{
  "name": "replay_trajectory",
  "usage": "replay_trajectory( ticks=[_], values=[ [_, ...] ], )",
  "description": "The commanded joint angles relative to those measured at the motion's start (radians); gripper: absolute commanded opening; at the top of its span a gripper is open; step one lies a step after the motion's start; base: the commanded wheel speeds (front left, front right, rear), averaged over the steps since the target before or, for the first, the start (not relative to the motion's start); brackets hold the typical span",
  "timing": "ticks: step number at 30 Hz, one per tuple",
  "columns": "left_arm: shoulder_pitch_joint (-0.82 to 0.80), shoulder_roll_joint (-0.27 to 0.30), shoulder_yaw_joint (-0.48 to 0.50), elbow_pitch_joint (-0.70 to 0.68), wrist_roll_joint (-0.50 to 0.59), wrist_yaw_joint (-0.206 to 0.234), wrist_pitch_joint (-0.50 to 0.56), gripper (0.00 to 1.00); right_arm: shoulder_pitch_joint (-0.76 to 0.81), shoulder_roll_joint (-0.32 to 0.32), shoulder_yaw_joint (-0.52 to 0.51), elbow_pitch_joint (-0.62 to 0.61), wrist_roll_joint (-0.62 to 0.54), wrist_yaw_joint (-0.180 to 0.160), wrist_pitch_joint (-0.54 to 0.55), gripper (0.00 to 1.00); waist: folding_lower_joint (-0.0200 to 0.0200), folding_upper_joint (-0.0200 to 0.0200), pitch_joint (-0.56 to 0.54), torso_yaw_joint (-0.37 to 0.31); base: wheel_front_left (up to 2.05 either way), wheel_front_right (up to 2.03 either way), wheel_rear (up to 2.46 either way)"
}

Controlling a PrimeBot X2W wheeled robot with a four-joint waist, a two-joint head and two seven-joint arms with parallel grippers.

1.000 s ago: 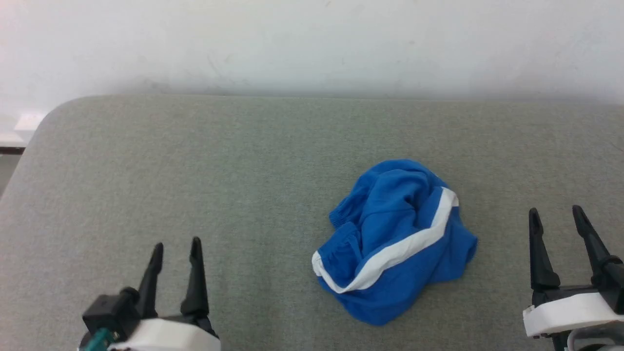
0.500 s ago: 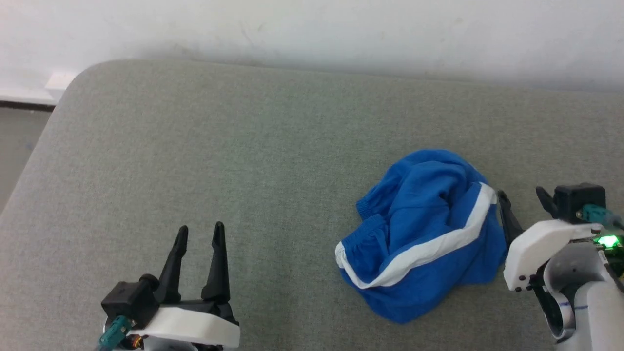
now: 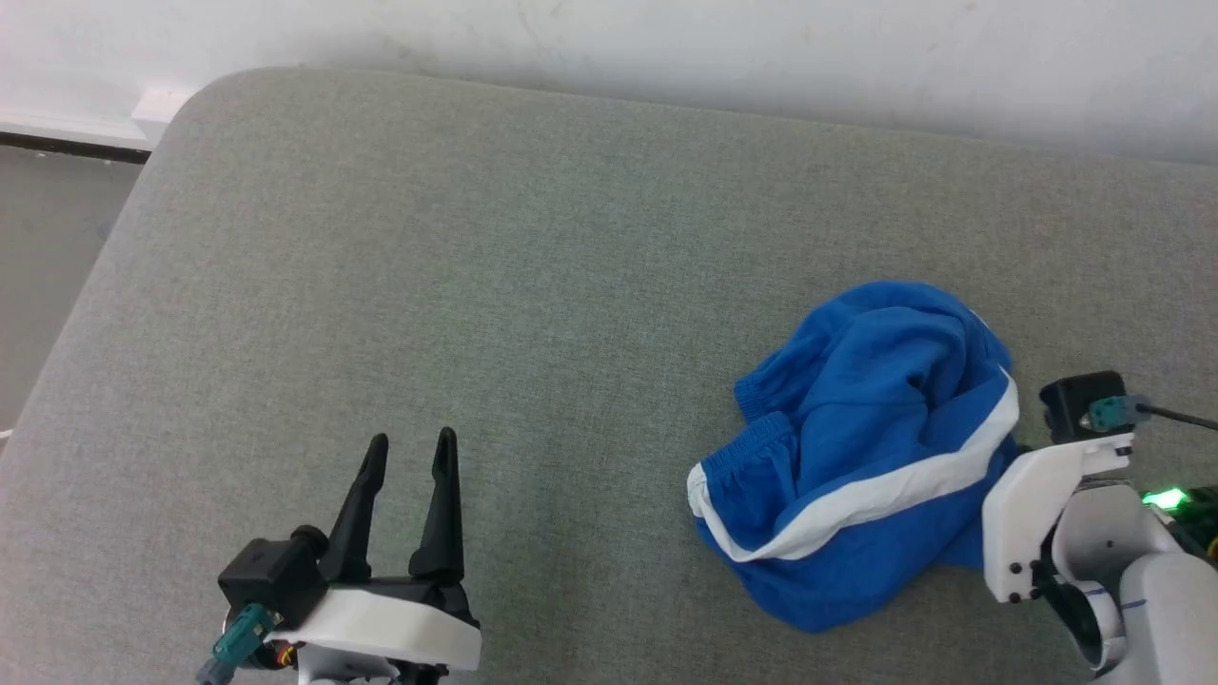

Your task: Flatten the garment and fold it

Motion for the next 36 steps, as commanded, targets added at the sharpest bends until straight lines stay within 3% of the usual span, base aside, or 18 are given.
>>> replay_trajectory(
  ticks=[1, 11, 15, 23, 27, 31, 32, 33, 36],
  values=[
    [-0.013, -0.007, 0.007, 0.007, 0.012, -0.013, -0.005, 1.0, 0.01, 0.005, 0.011, 0.006, 0.006, -0.001, -0.013, 0.0, -0.0001, 0.0, -0.008, -0.007, 0.0, 0.0, 0.0],
    [0.006, -0.02, 0.029, 0.026, 0.043, -0.033, -0.005, 1.0, -0.071, -0.067, 0.025, -0.06, -0.041, -0.001, -0.214, 0.0, -0.0001, 0.0, -0.083, -0.088, 0.0, 0.0, 0.0],
    [0.019, -0.021, 0.026, 0.027, 0.059, -0.036, -0.005, 1.0, -0.041, -0.082, -0.035, -0.126, -0.062, -0.001, -0.251, 0.0, -0.0001, 0.0, -0.104, -0.118, 0.0, 0.0, 0.0],
    [0.043, -0.023, 0.023, 0.032, 0.065, -0.044, -0.005, 1.0, 0.32, 0.046, -0.19, -0.306, -0.047, -0.001, -0.221, 0.0, -0.0001, 0.0, -0.092, -0.144, 0.0, 0.0, 0.0],
    [0.047, -0.019, 0.026, 0.037, 0.065, -0.049, -0.005, 1.0, 0.506, 0.077, -0.189, -0.295, -0.004, -0.001, -0.165, 0.0, -0.0001, 0.0, -0.082, -0.151, 0.0, 0.0, 0.0],
    [0.044, -0.017, 0.028, 0.04, 0.066, -0.051, -0.005, 1.0, 0.572, 0.084, -0.19, -0.28, -0.009, -0.001, -0.1, 0.0, -0.0001, 0.0, -0.078, -0.157, 0.0, 0.0, 0.0],
    [0.043, -0.017, 0.027, 0.042, 0.067, -0.052, -0.005, 1.0, 0.566, 0.086, -0.198, -0.286, -0.009, -0.001, -0.092, 0.37, -0.0001, 0.0, -0.079, -0.158, 0.0, 0.0, 0.0],
    [0.041, -0.016, 0.026, 0.045, 0.067, -0.053, -0.005, 1.0, 0.556, 0.086, -0.201, -0.292, -0.008, -0.001, -0.082, 1.0, -0.0001, 0.0, -0.08, -0.158, 0.0, 0.0, 0.0],
    [0.039, -0.017, 0.024, 0.053, 0.067, -0.053, -0.005, 1.0, 0.506, 0.088, -0.176, -0.345, 0.04, -0.001, -0.061, 1.0, -0.0001, 0.0, -0.088, -0.157, 0.0, 0.0, 0.0]
  ],
)
